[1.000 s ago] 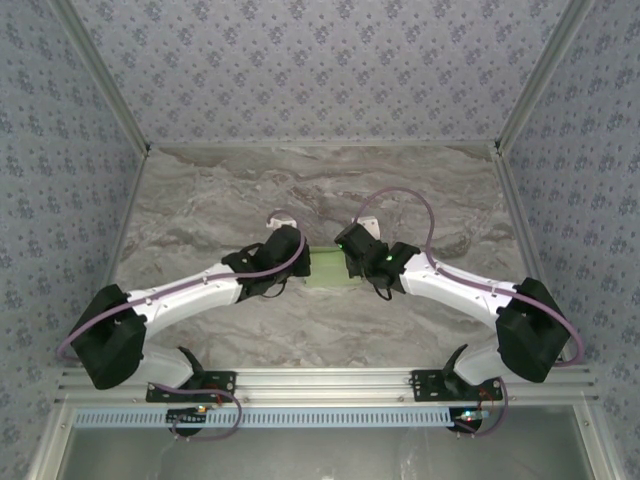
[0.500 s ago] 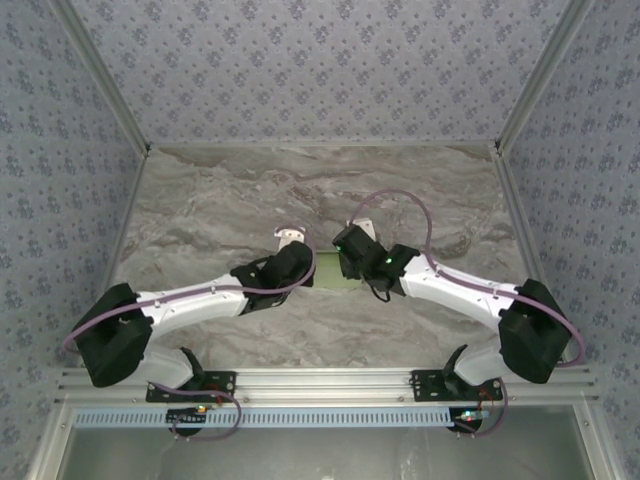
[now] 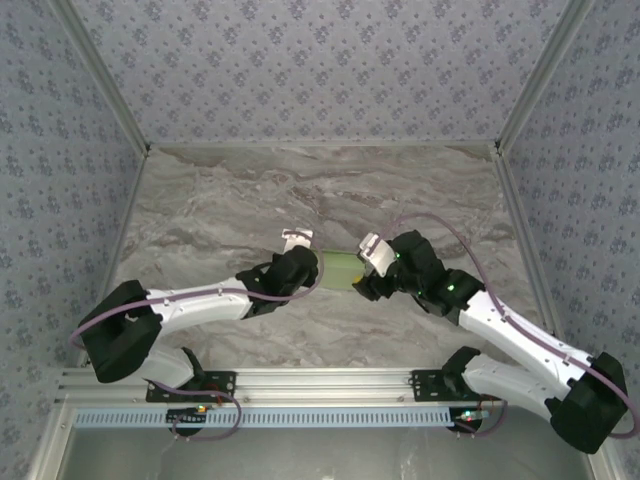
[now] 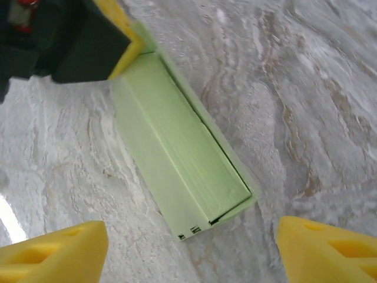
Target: Fold the paper box
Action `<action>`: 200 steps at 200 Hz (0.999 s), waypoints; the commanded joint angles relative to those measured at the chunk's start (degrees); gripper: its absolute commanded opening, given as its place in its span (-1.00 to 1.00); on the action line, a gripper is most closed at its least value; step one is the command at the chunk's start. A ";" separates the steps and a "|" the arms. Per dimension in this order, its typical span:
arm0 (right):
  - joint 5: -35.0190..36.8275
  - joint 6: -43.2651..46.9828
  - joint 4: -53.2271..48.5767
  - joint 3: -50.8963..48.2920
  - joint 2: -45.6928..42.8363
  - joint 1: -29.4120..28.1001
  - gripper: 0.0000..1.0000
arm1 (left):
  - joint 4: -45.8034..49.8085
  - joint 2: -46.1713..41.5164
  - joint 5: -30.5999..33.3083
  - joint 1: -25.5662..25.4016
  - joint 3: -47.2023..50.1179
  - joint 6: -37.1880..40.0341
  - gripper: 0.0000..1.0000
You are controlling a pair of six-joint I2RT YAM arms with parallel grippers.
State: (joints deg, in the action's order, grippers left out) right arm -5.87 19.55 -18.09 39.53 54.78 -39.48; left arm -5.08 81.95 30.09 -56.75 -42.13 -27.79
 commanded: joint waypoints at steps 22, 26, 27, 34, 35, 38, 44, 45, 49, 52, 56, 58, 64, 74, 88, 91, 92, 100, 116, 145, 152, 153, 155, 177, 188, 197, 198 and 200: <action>-12.42 32.04 11.86 -3.05 6.23 1.53 0.79 | -1.43 3.39 -1.34 -0.07 2.82 4.26 -0.78; -12.56 32.97 13.84 -3.51 7.14 1.52 0.79 | -1.70 3.39 -1.43 -0.13 2.92 4.32 -0.78; -12.53 33.21 14.12 -3.63 7.38 1.52 0.79 | -1.74 3.39 -1.47 -0.12 2.92 4.32 -0.78; -12.10 34.41 18.46 -4.38 9.08 1.60 0.79 | -2.05 3.27 -1.44 -0.11 3.10 4.48 -0.78; -12.04 34.63 18.93 -4.46 9.36 1.56 0.79 | -2.04 3.24 -1.48 -0.11 3.10 4.49 -0.78; -11.51 35.28 20.32 -4.71 10.24 1.55 0.78 | -2.22 3.22 -1.36 -0.09 3.18 4.44 -0.78; -10.64 36.18 22.40 -4.80 11.64 1.47 0.77 | -2.40 3.01 -1.47 -0.16 3.35 4.57 -0.78; -10.56 36.31 22.71 -4.81 11.83 1.45 0.77 | -2.48 2.98 -1.49 -0.14 3.45 4.62 -0.78; -9.87 36.79 23.88 -4.88 12.90 1.43 0.76 | -2.72 2.90 -1.55 -0.12 3.62 4.78 -0.78; -9.45 37.07 24.71 -5.02 13.38 1.36 0.76 | -2.87 2.75 -1.52 -0.11 3.70 4.84 -0.77; -8.67 37.43 26.01 -5.19 13.85 1.25 0.76 | -2.98 2.58 -1.56 -0.11 3.85 4.85 -0.77; -8.42 37.52 26.59 -5.39 14.10 1.21 0.76 | -3.04 2.55 -1.55 -0.11 3.95 4.85 -0.77; -8.05 38.05 27.90 -5.74 14.35 1.13 0.76 | -3.32 2.30 -1.52 -0.10 4.27 4.85 -0.77; -8.06 38.68 28.68 -5.94 14.52 1.03 0.74 | -3.71 2.00 -1.67 0.02 4.68 4.83 -0.76; -7.62 39.42 29.17 -6.08 14.97 0.92 0.71 | -4.37 2.03 -1.88 -0.03 5.01 5.15 -0.76; -7.31 39.72 29.23 -6.12 15.08 0.86 0.70 | -4.59 2.07 -2.02 -0.03 5.04 5.20 -0.76; -7.27 39.75 29.24 -6.13 15.13 0.84 0.70 | -4.63 2.11 -2.08 -0.03 5.04 5.24 -0.76; -6.67 40.38 29.04 -6.14 15.18 0.56 0.70 | -5.03 2.41 -2.22 -0.03 5.16 5.53 -0.76; -8.63 40.83 26.90 -5.75 13.78 0.48 0.71 | -5.27 3.24 -2.45 -0.01 4.66 6.15 -0.76; -11.33 41.26 25.34 -4.87 13.34 1.71 0.73 | -5.20 3.89 -2.58 -0.03 4.04 6.59 -0.76; -11.07 41.44 24.95 -4.36 14.61 2.11 0.73 | -5.27 3.83 -2.58 0.00 4.00 6.68 -0.75; -11.04 41.49 24.90 -4.28 14.80 2.21 0.73 | -5.23 3.83 -2.58 -0.01 3.99 6.69 -0.76; -10.97 41.57 24.84 -4.22 15.17 2.33 0.72 | -5.32 3.87 -2.51 -0.02 4.01 6.70 -0.75; -9.26 41.02 28.13 -4.11 20.43 3.52 0.63 | -5.79 3.69 -2.41 -0.03 4.24 6.91 -0.74; -7.78 40.98 31.47 -5.28 22.43 3.37 0.55 | -5.72 3.44 -2.64 0.06 4.31 6.87 -0.70; -7.42 41.16 33.76 -6.08 23.66 2.99 0.46 | -5.62 3.08 -3.71 0.27 4.44 6.92 -0.65; -7.32 41.30 33.96 -6.19 23.77 2.95 0.45 | -5.63 3.01 -3.93 0.30 4.47 6.94 -0.64; -7.23 41.42 34.07 -6.34 23.91 2.89 0.44 | -5.64 2.88 -4.32 0.38 4.50 6.98 -0.63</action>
State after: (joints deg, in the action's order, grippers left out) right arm -14.76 59.55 10.35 34.35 75.88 -36.27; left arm -15.46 83.74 29.61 -56.64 -39.05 -21.76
